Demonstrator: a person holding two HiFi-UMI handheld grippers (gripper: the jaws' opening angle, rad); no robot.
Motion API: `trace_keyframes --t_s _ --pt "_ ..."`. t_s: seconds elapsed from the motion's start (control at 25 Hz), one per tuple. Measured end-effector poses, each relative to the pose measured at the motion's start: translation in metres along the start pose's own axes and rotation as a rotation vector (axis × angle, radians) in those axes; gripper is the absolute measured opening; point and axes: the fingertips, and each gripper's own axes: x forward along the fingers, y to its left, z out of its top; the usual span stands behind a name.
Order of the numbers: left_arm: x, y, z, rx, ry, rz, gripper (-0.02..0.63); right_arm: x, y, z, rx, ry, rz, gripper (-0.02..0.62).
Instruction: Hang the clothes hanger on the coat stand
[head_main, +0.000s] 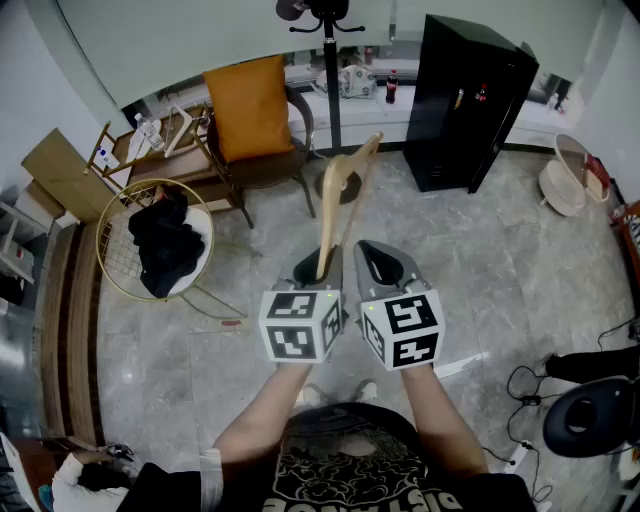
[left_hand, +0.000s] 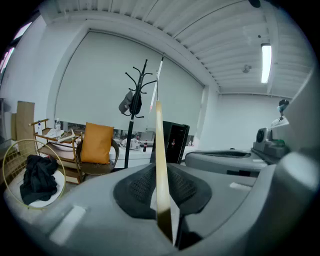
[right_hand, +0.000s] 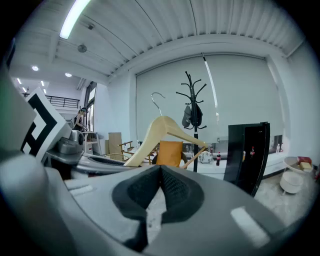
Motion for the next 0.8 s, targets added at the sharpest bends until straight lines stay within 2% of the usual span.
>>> trace_keyframes --t_s 0.8 --pt "0.067 -0.060 0.002 0.007 0.020 0.035 0.052 -0.007 -0.096 -0.013 0.046 0.019 0.027 0.000"
